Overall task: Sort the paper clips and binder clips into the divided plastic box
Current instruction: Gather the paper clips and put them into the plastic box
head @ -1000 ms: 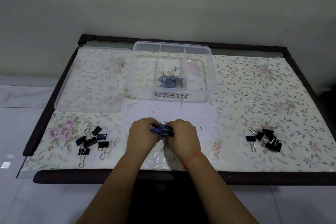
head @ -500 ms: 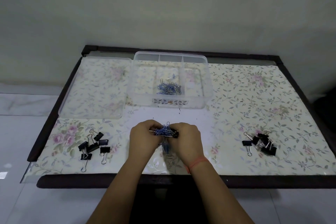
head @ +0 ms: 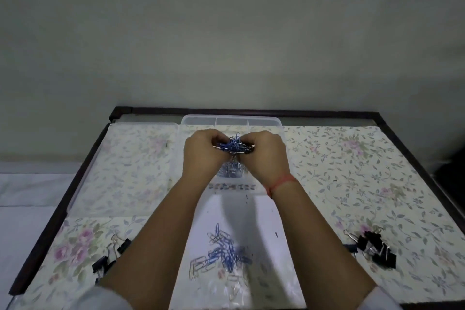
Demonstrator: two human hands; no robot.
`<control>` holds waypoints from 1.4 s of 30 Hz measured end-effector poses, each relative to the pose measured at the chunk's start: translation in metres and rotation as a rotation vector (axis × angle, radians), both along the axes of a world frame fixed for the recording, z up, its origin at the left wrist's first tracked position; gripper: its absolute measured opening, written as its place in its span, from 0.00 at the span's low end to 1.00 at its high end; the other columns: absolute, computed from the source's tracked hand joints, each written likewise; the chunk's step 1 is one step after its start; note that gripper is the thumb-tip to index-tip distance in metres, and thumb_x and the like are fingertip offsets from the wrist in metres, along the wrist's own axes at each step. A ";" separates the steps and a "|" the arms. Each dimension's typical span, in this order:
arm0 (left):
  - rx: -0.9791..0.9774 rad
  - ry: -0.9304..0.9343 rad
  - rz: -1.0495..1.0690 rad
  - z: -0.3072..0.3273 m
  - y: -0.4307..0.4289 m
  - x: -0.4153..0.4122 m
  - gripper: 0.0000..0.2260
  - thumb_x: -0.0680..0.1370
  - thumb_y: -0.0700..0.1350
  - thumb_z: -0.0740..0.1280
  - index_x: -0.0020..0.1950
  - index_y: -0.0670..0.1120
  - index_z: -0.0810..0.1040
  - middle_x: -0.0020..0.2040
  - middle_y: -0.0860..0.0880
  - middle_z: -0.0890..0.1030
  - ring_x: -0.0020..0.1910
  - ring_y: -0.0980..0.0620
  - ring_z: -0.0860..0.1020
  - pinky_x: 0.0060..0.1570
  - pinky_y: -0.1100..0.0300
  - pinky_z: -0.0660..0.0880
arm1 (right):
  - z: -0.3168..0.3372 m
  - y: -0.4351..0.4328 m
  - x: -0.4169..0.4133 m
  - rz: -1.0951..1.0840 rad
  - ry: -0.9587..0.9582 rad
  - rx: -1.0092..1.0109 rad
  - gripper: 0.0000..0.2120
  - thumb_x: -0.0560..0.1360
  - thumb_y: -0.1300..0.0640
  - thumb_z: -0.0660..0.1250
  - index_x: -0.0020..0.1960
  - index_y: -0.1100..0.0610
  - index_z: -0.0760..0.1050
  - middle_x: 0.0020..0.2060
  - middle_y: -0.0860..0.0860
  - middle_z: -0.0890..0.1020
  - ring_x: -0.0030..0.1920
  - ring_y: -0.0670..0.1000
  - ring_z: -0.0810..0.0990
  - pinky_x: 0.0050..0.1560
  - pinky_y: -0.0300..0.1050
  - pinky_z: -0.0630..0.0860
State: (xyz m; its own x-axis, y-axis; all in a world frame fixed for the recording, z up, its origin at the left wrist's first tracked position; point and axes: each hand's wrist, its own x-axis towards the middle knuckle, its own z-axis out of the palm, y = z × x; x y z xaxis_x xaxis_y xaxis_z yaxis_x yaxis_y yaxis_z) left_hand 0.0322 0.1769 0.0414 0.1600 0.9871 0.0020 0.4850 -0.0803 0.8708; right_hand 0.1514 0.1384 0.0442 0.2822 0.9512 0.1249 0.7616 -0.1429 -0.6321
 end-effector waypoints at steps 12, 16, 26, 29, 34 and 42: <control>-0.014 0.328 -0.079 -0.042 0.021 0.008 0.12 0.70 0.32 0.69 0.51 0.41 0.83 0.51 0.44 0.85 0.52 0.48 0.81 0.53 0.60 0.76 | -0.048 0.034 0.006 -0.045 -0.113 -0.228 0.09 0.69 0.67 0.66 0.44 0.60 0.84 0.43 0.58 0.85 0.46 0.57 0.83 0.50 0.47 0.80; 0.070 0.134 0.010 -0.029 -0.018 -0.005 0.07 0.69 0.34 0.70 0.44 0.42 0.84 0.42 0.46 0.85 0.43 0.49 0.82 0.46 0.60 0.77 | -0.033 -0.007 -0.002 -0.097 0.052 -0.098 0.11 0.68 0.68 0.65 0.42 0.59 0.84 0.41 0.55 0.86 0.44 0.54 0.83 0.45 0.41 0.77; -0.133 0.752 -0.399 -0.101 -0.115 -0.070 0.38 0.68 0.42 0.69 0.75 0.52 0.58 0.73 0.49 0.61 0.69 0.44 0.61 0.63 0.53 0.66 | -0.100 -0.113 -0.051 0.201 -0.085 -0.349 0.18 0.72 0.65 0.60 0.61 0.58 0.75 0.59 0.54 0.74 0.60 0.56 0.69 0.57 0.47 0.71; -0.109 0.887 -0.451 -0.099 -0.113 -0.069 0.42 0.66 0.43 0.72 0.76 0.49 0.54 0.72 0.47 0.57 0.68 0.43 0.59 0.58 0.53 0.68 | -0.101 -0.109 -0.054 0.248 -0.151 -0.344 0.22 0.72 0.66 0.59 0.65 0.57 0.71 0.61 0.54 0.72 0.61 0.57 0.66 0.57 0.46 0.70; -0.175 0.786 -0.336 -0.100 -0.118 -0.087 0.34 0.67 0.36 0.70 0.71 0.50 0.64 0.63 0.45 0.64 0.60 0.45 0.66 0.47 0.57 0.71 | -0.104 -0.121 -0.050 0.292 -0.146 -0.371 0.21 0.73 0.67 0.59 0.64 0.55 0.73 0.60 0.52 0.73 0.61 0.55 0.67 0.55 0.45 0.70; -0.185 0.587 -0.272 -0.105 -0.114 -0.095 0.28 0.65 0.32 0.72 0.63 0.49 0.74 0.54 0.47 0.71 0.46 0.47 0.76 0.41 0.61 0.68 | -0.104 -0.130 -0.049 0.274 -0.136 -0.461 0.30 0.65 0.48 0.74 0.65 0.53 0.70 0.58 0.52 0.70 0.60 0.53 0.66 0.56 0.46 0.71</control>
